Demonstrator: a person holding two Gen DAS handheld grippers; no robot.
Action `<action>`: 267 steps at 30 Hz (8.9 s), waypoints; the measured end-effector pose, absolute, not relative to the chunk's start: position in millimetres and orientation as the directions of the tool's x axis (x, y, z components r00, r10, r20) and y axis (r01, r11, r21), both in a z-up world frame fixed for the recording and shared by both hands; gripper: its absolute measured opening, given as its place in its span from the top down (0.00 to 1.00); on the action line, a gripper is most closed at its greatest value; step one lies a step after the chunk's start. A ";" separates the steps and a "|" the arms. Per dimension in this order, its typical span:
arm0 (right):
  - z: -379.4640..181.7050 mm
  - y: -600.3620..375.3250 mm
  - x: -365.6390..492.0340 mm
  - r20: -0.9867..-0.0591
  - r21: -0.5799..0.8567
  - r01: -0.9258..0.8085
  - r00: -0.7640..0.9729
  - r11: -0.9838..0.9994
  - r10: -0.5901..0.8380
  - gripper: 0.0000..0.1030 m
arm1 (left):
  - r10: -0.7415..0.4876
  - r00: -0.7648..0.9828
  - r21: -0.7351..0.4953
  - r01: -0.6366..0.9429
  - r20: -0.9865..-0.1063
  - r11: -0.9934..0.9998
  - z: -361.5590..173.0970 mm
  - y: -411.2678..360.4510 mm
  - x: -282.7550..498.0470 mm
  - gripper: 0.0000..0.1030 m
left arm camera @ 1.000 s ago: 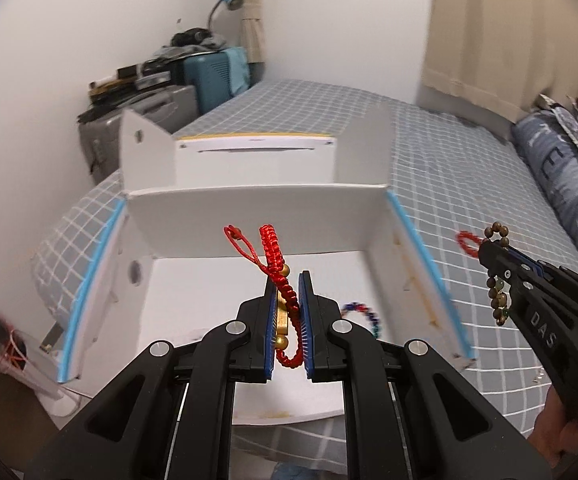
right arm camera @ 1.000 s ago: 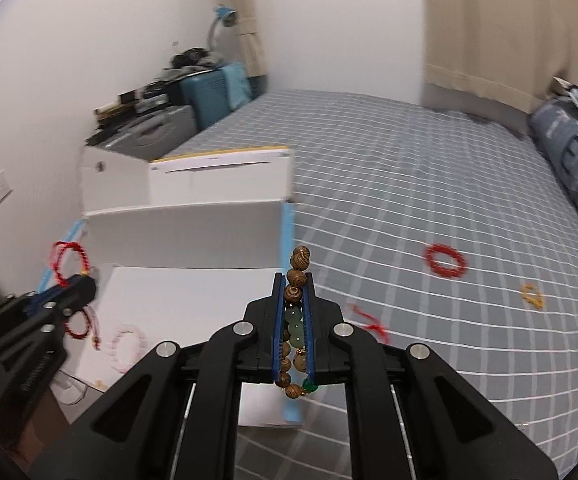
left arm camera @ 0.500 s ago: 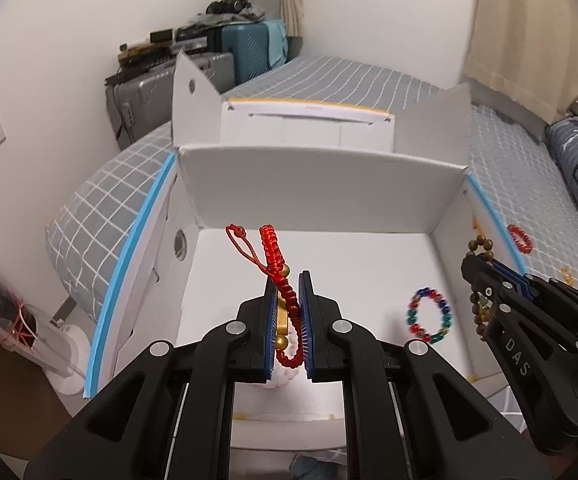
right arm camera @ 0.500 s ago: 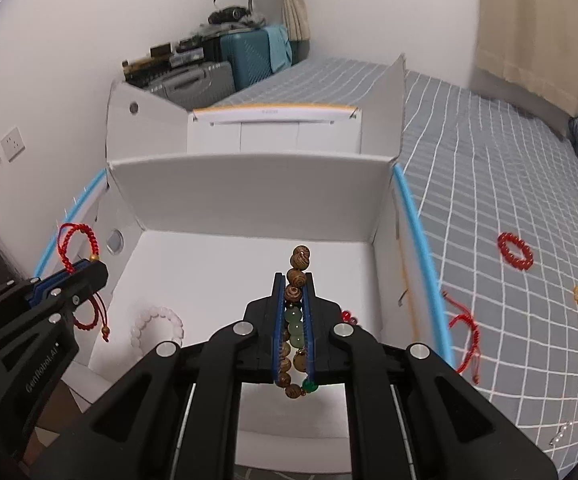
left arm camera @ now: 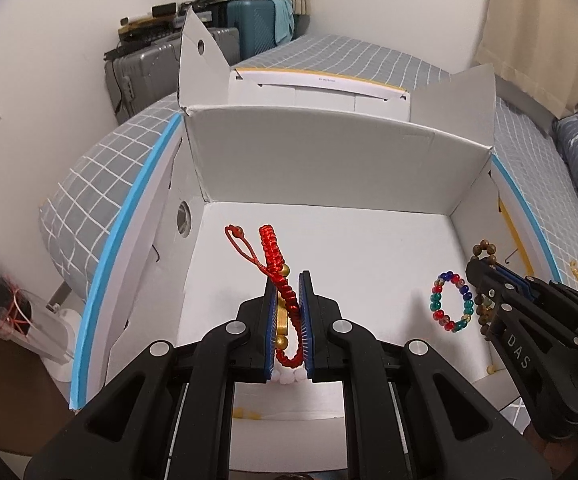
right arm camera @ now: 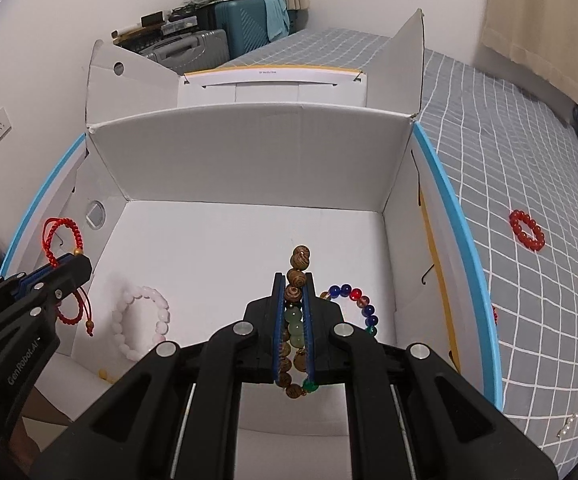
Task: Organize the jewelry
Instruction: 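Open left tool to drop red cord bracelet while right tool drops wooden bead bracelet, then move left tool to second red cord bracelet while right tool reaches pearl earring, then close left tool on red cord bracelet while right tool grips pearl earring, lift, then carry held red cord bracelet and pearl earring over the white box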
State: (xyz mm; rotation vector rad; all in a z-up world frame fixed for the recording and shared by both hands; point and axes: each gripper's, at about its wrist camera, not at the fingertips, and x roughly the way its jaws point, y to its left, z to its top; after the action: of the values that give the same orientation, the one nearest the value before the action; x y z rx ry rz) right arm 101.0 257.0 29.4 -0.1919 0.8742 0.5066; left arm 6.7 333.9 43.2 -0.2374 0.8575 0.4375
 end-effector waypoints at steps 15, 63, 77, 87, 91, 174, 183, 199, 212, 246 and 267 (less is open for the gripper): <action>40.0 255.2 94.0 -0.750 0.059 -0.517 0.542 0.854 0.380 0.53 | 0.332 0.595 -0.010 -0.497 -0.733 0.868 55.4 332.9 -3.3 0.32; 94.5 2.0 90.7 -0.678 0.016 -0.144 0.726 0.989 0.116 0.07 | 0.121 0.755 -0.037 -0.188 -0.644 0.981 107.9 139.7 41.5 0.06; 78.2 -68.3 85.3 -0.707 0.003 -0.071 0.705 0.998 0.052 0.07 | 0.043 0.732 -0.022 -0.079 -0.680 0.997 89.1 63.8 73.6 0.06; 46.9 -101.7 93.7 -0.757 0.043 -0.062 0.650 0.997 0.073 0.07 | 0.009 0.691 -0.030 -0.045 -0.723 0.999 49.6 35.9 105.7 0.06; 32.5 -111.3 96.0 -0.772 0.045 -0.060 0.631 0.997 0.073 0.07 | 0.007 0.678 -0.031 -0.044 -0.735 0.999 34.5 30.2 116.8 0.06; -62.2 -102.8 120.7 -0.928 0.033 -0.115 0.365 0.993 0.073 0.80 | 0.041 0.512 -0.006 -0.090 -0.858 0.996 -57.7 32.5 170.8 0.96; -48.8 -107.9 118.2 -0.908 0.057 -0.102 0.408 0.993 0.094 0.80 | 0.017 0.536 -0.026 -0.072 -0.844 0.997 -41.9 30.2 163.1 0.96; -11.7 -113.8 108.6 -0.843 0.047 -0.082 0.531 0.995 0.084 0.80 | -0.018 0.598 -0.046 -0.033 -0.801 0.998 -3.3 26.1 143.2 0.96; 21.8 -110.8 96.2 -0.782 0.021 -0.069 0.620 0.997 0.059 0.80 | -0.022 0.638 -0.045 -0.019 -0.770 0.999 27.6 26.5 118.3 0.96; 92.0 -37.2 93.1 -0.693 0.005 -0.153 0.712 0.988 0.114 0.80 | 0.058 0.747 -0.028 -0.103 -0.662 0.994 112.8 87.6 44.3 0.96; 95.3 105.0 104.5 -0.686 0.046 -0.356 0.668 0.933 0.288 0.80 | 0.233 0.705 -0.020 -0.331 -0.670 0.944 110.1 218.5 15.9 0.96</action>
State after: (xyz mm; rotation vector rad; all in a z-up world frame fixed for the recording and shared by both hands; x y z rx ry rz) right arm 104.5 105.0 95.3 -0.0952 0.7568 0.3642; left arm 15.9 218.5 110.1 -0.1424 0.7241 0.3144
